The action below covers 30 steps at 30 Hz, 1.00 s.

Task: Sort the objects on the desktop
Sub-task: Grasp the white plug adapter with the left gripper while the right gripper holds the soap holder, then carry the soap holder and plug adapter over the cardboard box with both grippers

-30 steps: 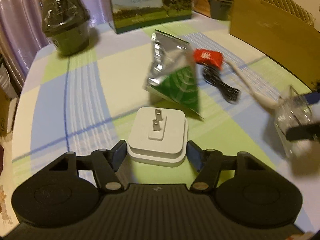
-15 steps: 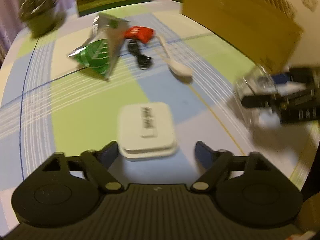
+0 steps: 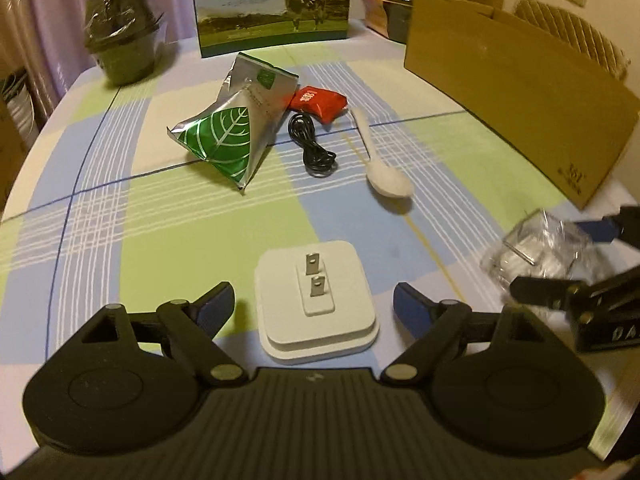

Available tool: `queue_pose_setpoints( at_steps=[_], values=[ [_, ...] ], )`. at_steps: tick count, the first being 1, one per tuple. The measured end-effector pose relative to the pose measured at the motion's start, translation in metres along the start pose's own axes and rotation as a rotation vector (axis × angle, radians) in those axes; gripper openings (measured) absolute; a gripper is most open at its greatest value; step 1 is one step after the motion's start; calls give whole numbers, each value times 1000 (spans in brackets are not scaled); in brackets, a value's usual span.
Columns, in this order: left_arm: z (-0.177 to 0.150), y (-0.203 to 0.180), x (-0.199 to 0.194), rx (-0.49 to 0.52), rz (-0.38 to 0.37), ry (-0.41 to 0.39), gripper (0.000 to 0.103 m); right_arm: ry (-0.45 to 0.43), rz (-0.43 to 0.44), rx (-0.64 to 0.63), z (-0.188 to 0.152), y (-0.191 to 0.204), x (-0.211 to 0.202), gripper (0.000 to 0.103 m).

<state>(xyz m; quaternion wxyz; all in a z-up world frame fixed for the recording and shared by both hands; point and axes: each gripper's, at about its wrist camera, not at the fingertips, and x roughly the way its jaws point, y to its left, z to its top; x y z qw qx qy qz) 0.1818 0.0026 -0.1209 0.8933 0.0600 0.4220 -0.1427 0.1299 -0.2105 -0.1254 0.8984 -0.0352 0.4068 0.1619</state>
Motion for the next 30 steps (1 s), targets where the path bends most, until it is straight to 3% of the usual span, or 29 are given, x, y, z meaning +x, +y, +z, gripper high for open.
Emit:
queue_pose_setpoints(
  at_steps=[15, 20, 30],
  values=[
    [-6, -11, 10, -17, 70, 9, 73, -49, -6, 36, -6, -5, 4, 85],
    [-5, -7, 9, -43, 68, 7, 62, -57, -3, 40, -6, -4, 4, 85],
    [-4, -9, 4, -62, 49, -6, 61, -57, -12, 39, -7, 0, 7, 85]
  ],
)
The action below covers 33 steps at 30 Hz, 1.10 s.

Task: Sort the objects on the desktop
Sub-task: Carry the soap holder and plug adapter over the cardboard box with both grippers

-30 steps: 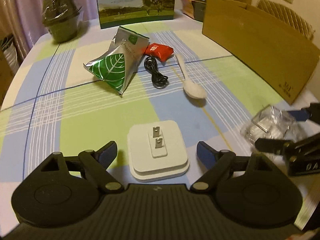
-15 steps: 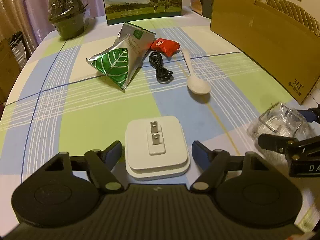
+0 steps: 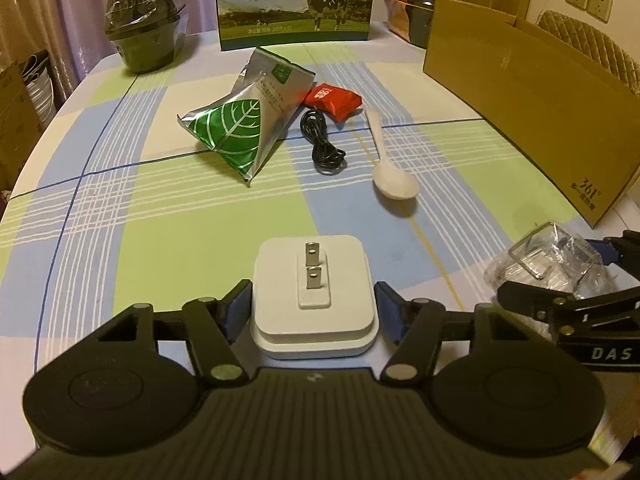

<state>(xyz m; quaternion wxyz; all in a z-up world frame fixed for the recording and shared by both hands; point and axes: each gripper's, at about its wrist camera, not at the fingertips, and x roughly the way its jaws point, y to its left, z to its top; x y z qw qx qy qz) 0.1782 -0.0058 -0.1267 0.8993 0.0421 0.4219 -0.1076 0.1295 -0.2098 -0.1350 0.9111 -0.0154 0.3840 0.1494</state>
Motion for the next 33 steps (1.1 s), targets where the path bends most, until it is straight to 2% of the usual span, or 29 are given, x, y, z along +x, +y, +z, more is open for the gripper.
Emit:
queue_pose_setpoints(
  at_steps=[3, 4, 5, 15, 22, 27, 30, 33],
  values=[
    [1, -1, -1, -1, -7, -3, 61, 6, -12, -4, 1, 2, 3, 83],
    [2, -1, -1, -3, -9, -4, 61, 4, -20, -9, 1, 3, 3, 67],
    [2, -2, -2, -4, -13, -6, 61, -7, -25, -14, 1, 3, 0, 64],
    [2, -16, -16, 45, -21, -34, 61, -67, -20, 18, 12, -4, -29, 64],
    [2, -34, -47, -28, -51, -66, 61, -109, -3, 32, 21, -10, -62, 64],
    [1, -51, -72, -57, -31, -82, 61, -150, -5, 50, 27, -18, -88, 64],
    [0, -55, -85, -99, -44, -78, 61, -161, -2, 50, 28, -22, -104, 64],
    [0, -65, -98, -88, -30, -91, 61, -180, -6, 48, 29, -28, -121, 64]
  ],
)
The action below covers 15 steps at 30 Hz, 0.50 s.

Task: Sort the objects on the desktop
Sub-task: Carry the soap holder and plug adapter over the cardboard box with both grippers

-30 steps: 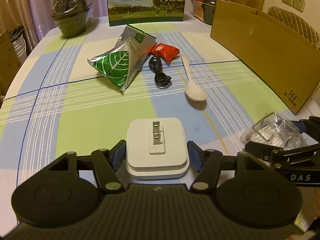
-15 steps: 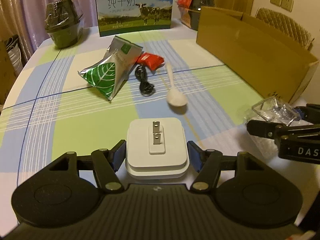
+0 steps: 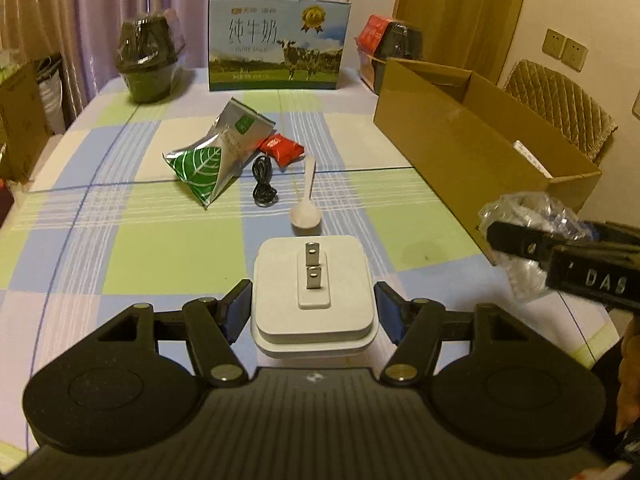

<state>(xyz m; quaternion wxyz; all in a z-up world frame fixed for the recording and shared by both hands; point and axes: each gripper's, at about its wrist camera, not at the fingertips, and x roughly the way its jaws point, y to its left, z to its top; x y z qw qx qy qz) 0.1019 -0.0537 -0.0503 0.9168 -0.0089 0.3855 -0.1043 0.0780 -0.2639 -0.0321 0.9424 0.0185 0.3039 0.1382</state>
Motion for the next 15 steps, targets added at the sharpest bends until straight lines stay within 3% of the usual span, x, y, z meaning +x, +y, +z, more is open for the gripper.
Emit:
queue_pose_setpoints(
  at_steps=[15],
  values=[
    [7, -47, -27, 46, -48, -31, 61, -52, -40, 74, 7, -32, -45, 64]
  ],
)
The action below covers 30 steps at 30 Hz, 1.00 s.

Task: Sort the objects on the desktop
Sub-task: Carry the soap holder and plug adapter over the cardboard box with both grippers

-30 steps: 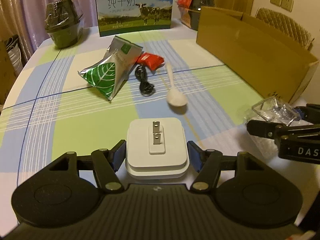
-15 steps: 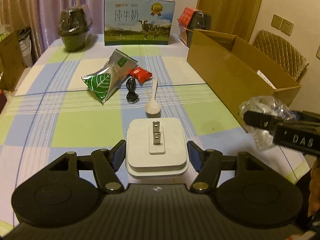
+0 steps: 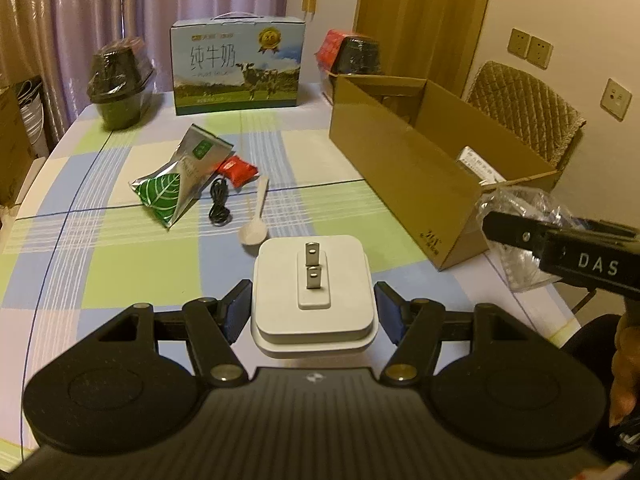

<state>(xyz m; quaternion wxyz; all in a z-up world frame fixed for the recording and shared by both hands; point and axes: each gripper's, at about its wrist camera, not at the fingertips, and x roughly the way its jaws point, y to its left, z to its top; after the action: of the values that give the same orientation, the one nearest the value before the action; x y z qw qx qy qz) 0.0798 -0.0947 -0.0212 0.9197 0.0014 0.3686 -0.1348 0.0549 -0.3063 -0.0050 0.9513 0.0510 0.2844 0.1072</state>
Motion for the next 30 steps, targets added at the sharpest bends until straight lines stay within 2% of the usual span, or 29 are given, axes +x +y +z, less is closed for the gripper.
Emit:
queue_pose_setpoints(
  at_steps=[20, 30],
  values=[
    [15, -15, 3, 4, -37, -13, 61, -8, 9, 38, 3, -12, -4, 64],
    [54, -51, 15, 54, -109, -55, 61, -91, -66, 35, 40, -49, -12, 64]
  ],
)
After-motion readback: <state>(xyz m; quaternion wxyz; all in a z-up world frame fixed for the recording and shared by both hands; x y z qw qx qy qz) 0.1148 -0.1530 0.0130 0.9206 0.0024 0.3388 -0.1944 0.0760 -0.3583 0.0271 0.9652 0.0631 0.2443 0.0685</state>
